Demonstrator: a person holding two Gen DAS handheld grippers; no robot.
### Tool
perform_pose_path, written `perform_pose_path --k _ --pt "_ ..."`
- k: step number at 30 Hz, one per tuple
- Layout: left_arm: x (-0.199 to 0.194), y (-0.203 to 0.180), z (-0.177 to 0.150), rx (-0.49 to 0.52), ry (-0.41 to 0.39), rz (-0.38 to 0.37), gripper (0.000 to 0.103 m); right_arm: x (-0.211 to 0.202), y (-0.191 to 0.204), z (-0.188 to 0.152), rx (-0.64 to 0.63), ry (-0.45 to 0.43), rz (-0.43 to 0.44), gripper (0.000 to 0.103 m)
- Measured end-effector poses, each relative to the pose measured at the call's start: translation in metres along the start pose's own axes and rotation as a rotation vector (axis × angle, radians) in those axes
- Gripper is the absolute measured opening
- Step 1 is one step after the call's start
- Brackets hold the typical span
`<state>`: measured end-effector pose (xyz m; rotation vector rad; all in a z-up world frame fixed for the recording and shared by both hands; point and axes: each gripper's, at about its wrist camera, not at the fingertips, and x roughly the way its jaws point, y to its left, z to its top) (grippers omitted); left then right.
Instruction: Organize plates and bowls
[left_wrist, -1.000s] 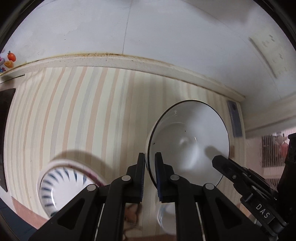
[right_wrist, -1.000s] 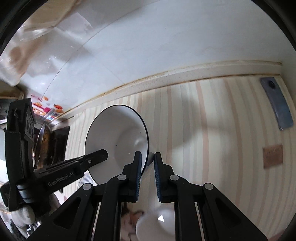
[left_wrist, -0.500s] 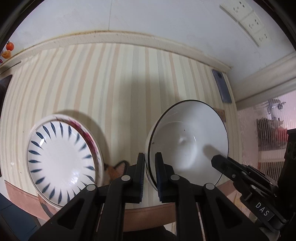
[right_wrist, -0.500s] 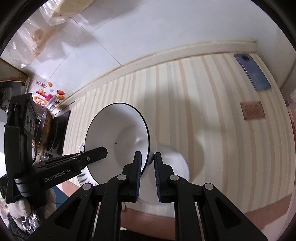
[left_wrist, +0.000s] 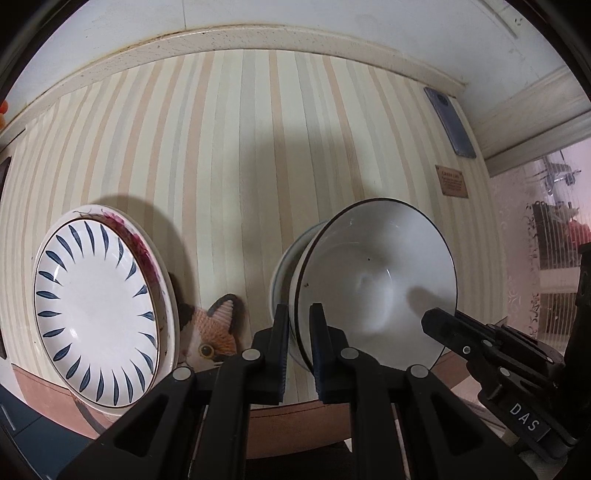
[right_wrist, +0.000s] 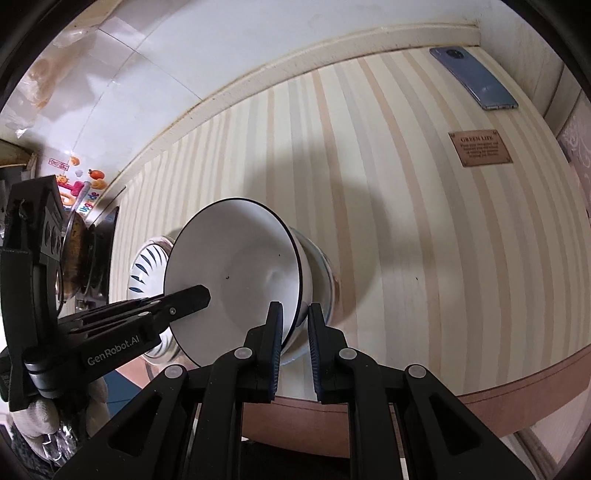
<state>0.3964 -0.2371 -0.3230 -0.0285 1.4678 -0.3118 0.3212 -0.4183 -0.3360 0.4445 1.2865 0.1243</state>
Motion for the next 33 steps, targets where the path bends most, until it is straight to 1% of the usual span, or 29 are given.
perform_pose_path --k 6,9,20,23,26,30,33 --pt "0.008 -0.003 0.001 0.008 0.005 0.020 0.009 0.005 -0.007 0.001 0.016 0.012 0.014 0.015" --pt "0.009 -0.004 0.003 0.008 0.006 0.027 0.009 0.007 -0.006 0.004 0.008 0.016 0.006 0.015" --pt "0.011 -0.002 0.003 0.001 -0.002 0.033 0.009 0.009 -0.006 0.007 0.010 0.047 0.014 0.017" --pt "0.008 0.000 0.002 -0.004 -0.006 0.035 0.010 0.009 -0.006 0.007 0.018 0.054 0.018 0.017" --pt "0.007 -0.001 0.001 0.003 -0.002 0.063 0.010 0.007 -0.006 0.006 0.024 0.050 0.018 0.017" --pt "0.002 0.002 -0.002 -0.002 0.000 0.053 0.010 0.004 -0.008 0.007 0.034 0.046 0.023 0.017" --pt "-0.011 0.001 -0.007 0.012 -0.018 0.060 0.010 -0.004 -0.005 0.008 0.021 0.030 -0.014 0.017"
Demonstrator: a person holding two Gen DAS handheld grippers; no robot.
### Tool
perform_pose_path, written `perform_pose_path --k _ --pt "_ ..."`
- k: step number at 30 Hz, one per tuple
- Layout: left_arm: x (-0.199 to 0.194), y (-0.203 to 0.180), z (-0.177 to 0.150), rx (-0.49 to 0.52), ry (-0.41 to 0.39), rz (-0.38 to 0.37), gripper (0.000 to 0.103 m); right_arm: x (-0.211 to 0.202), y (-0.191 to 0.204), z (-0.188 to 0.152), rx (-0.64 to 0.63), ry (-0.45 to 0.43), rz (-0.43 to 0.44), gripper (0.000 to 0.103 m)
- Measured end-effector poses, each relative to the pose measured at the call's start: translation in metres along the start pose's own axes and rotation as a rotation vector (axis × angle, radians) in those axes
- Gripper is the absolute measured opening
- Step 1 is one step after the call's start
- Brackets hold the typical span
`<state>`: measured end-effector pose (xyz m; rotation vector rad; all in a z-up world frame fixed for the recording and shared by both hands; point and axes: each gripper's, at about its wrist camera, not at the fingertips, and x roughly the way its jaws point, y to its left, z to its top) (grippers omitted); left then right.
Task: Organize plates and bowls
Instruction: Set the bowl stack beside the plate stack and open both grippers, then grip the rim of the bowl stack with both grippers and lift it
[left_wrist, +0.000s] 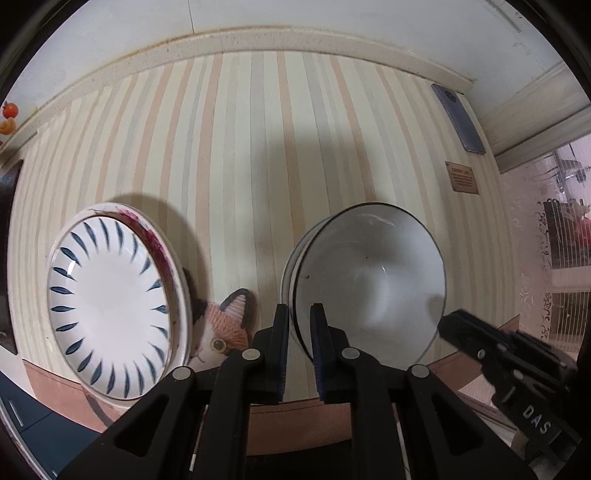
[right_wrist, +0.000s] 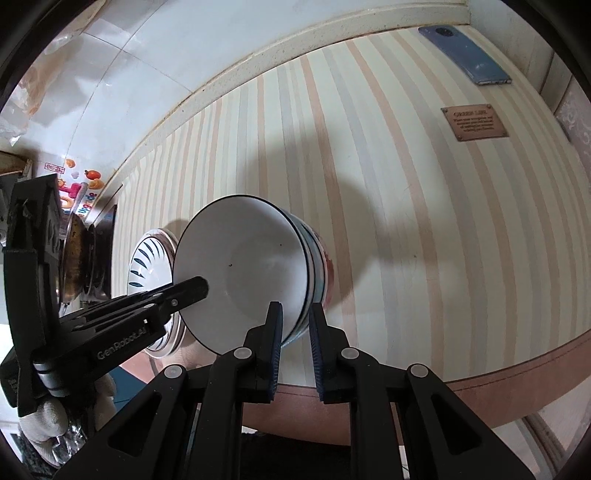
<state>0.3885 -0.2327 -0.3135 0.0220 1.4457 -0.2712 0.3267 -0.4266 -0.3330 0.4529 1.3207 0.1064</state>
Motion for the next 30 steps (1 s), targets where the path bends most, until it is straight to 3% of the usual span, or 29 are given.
perform_pose_path --k 4,7,12,15,17,18,20,30 --pt "-0.035 -0.006 -0.010 0.043 -0.055 0.027 0.010 -0.020 0.012 -0.007 -0.038 -0.039 -0.064 0.018" --pt "-0.064 -0.011 -0.019 0.073 -0.107 0.033 0.011 -0.042 0.027 -0.015 -0.081 -0.079 -0.101 0.037" --pt "-0.113 -0.012 -0.036 0.103 -0.192 0.005 0.026 -0.087 0.050 -0.032 -0.115 -0.150 -0.126 0.064" --pt "-0.136 -0.007 -0.045 0.102 -0.234 -0.013 0.042 -0.112 0.061 -0.042 -0.132 -0.191 -0.125 0.077" --pt "-0.145 -0.005 -0.048 0.098 -0.245 -0.025 0.064 -0.127 0.069 -0.049 -0.146 -0.208 -0.137 0.084" --pt "-0.151 -0.003 -0.051 0.091 -0.251 -0.035 0.066 -0.133 0.071 -0.052 -0.149 -0.217 -0.142 0.088" --pt "-0.160 0.001 -0.053 0.081 -0.259 -0.056 0.074 -0.146 0.076 -0.058 -0.149 -0.232 -0.148 0.091" --pt "-0.190 0.001 -0.063 0.067 -0.309 -0.099 0.075 -0.178 0.081 -0.071 -0.134 -0.282 -0.137 0.093"
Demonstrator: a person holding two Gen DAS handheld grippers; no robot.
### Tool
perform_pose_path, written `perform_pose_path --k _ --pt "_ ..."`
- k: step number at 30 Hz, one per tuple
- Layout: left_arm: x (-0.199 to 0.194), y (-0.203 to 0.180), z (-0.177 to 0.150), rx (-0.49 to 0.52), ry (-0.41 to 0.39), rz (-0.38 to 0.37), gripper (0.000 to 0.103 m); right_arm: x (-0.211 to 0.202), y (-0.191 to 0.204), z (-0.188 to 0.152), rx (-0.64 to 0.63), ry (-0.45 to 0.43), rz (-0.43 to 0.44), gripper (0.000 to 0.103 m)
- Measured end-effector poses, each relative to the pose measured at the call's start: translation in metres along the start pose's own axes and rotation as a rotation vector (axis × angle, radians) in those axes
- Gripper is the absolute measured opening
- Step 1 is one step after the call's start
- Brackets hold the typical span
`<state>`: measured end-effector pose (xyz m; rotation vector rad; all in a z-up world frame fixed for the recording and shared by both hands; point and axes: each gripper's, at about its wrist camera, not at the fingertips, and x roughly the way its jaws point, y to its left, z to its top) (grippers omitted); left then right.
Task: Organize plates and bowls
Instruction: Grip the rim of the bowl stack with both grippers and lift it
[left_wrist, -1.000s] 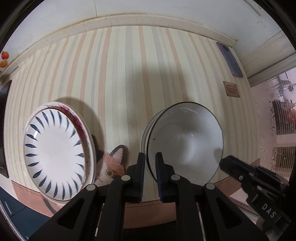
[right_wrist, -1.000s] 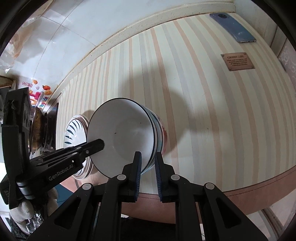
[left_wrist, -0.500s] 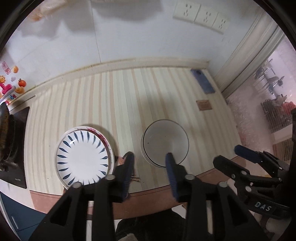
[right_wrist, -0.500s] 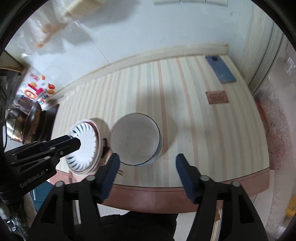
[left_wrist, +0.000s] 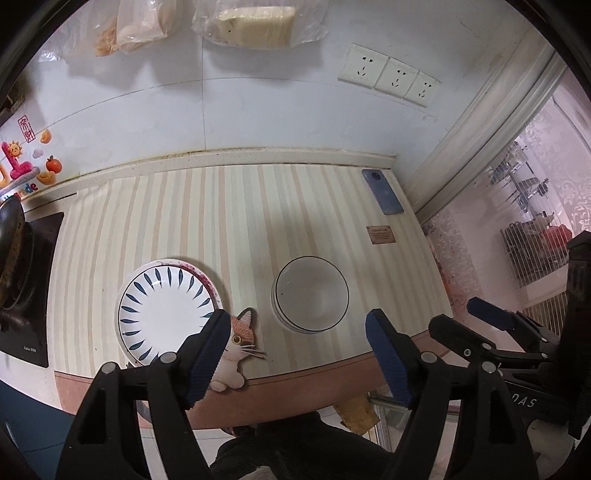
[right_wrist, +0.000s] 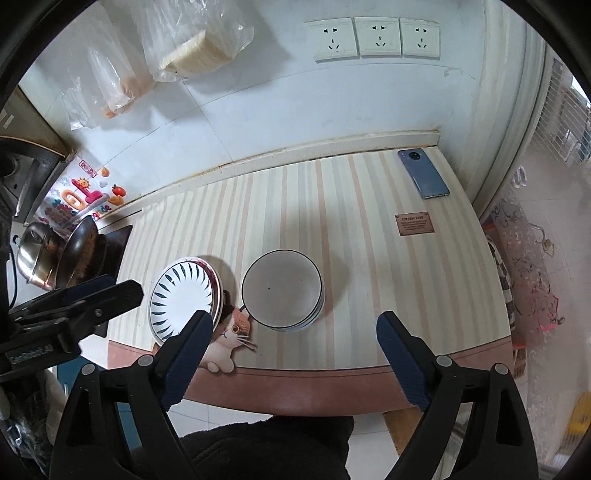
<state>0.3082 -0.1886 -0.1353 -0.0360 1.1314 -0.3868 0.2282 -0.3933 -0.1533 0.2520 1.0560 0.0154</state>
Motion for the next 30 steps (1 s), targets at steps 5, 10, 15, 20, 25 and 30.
perform_pose_path --k 5,10,15,20,25,30 --pt "0.012 -0.002 0.003 0.001 0.020 0.007 0.074 0.007 -0.005 0.002 0.009 0.011 0.014 0.093" --pt "0.054 0.009 0.010 -0.039 0.076 0.017 0.074 0.033 -0.016 0.006 0.038 0.049 0.018 0.093" --pt "0.123 0.035 0.021 -0.146 0.217 -0.046 0.073 0.076 -0.036 0.012 0.095 0.101 0.079 0.093" --pt "0.190 0.056 0.027 -0.241 0.343 -0.097 0.073 0.139 -0.059 0.013 0.192 0.199 0.201 0.093" --pt "0.237 0.063 0.030 -0.289 0.429 -0.152 0.072 0.200 -0.077 0.005 0.270 0.278 0.263 0.093" --pt "0.269 0.062 0.029 -0.303 0.489 -0.171 0.072 0.246 -0.087 -0.006 0.341 0.348 0.316 0.093"
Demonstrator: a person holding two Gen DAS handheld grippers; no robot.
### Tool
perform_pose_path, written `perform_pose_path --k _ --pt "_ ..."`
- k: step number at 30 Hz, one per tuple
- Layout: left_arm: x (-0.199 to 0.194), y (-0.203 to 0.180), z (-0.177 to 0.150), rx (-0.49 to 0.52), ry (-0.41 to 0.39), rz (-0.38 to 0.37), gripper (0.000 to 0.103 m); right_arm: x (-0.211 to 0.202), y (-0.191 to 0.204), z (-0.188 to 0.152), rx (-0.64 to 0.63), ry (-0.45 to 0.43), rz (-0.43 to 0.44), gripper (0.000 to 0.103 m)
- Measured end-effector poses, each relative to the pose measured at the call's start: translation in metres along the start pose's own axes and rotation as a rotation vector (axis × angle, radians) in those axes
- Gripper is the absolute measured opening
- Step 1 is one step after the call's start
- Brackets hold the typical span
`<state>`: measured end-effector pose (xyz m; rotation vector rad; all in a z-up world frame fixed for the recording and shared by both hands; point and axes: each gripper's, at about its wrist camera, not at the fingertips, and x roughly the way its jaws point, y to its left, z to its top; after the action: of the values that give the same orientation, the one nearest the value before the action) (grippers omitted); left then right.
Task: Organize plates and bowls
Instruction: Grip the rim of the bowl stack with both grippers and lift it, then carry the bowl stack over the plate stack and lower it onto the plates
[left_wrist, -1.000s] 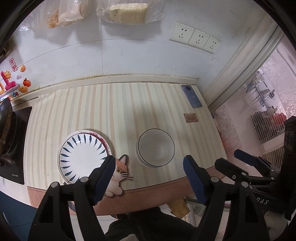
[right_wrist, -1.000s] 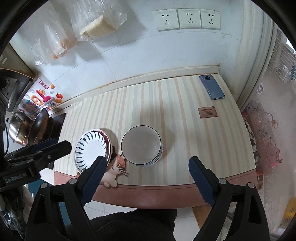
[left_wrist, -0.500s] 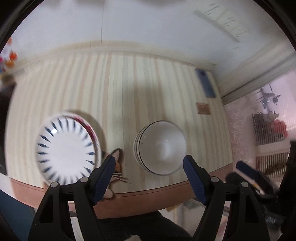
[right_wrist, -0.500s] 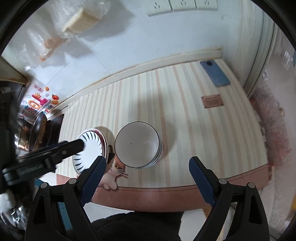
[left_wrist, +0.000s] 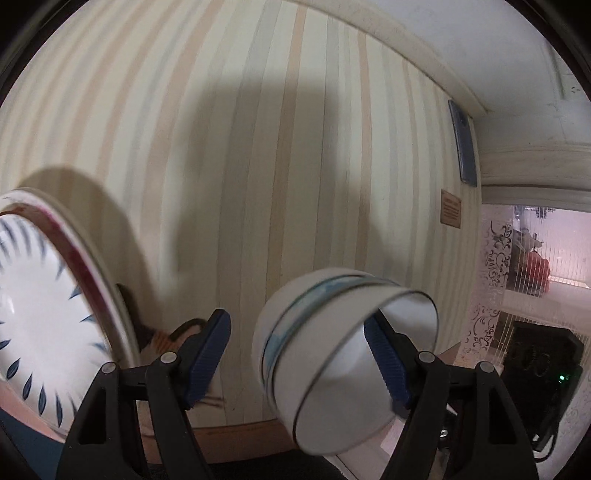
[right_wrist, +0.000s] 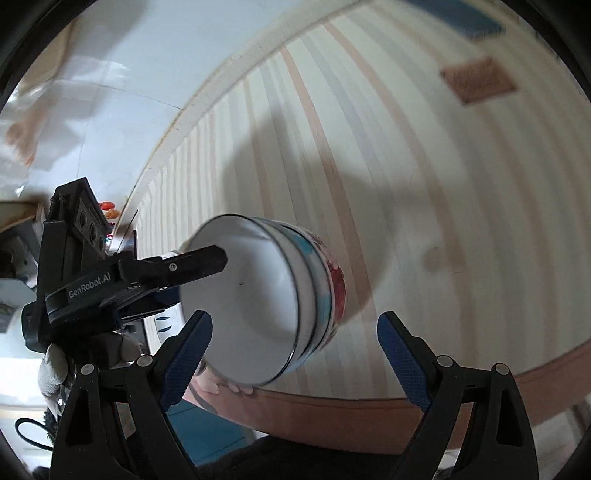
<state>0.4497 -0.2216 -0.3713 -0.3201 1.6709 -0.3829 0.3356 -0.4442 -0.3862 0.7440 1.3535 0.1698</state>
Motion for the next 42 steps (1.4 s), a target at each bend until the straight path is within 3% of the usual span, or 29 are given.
perform_pose_path --k 7,11,16,21,23,42 --pt "0.020 -0.004 0.008 0.019 0.037 -0.006 0.072 0.036 -0.014 0.014 0.025 0.059 0.047 0.093" --pt "0.031 -0.006 0.009 0.026 0.054 -0.007 0.063 0.049 -0.018 0.019 0.037 0.076 0.084 0.093" --pt "0.031 -0.007 0.008 0.038 0.034 -0.003 0.062 0.059 -0.021 0.023 0.061 0.091 0.099 0.091" --pt "0.028 -0.003 0.006 0.037 0.010 -0.007 0.059 0.061 -0.024 0.025 0.075 0.098 0.127 0.071" --pt "0.027 -0.002 0.005 0.040 0.002 -0.007 0.058 0.063 -0.022 0.025 0.059 0.096 0.107 0.066" --pt "0.022 -0.008 0.000 0.058 -0.057 0.011 0.054 0.059 -0.011 0.031 -0.054 0.065 0.072 0.064"
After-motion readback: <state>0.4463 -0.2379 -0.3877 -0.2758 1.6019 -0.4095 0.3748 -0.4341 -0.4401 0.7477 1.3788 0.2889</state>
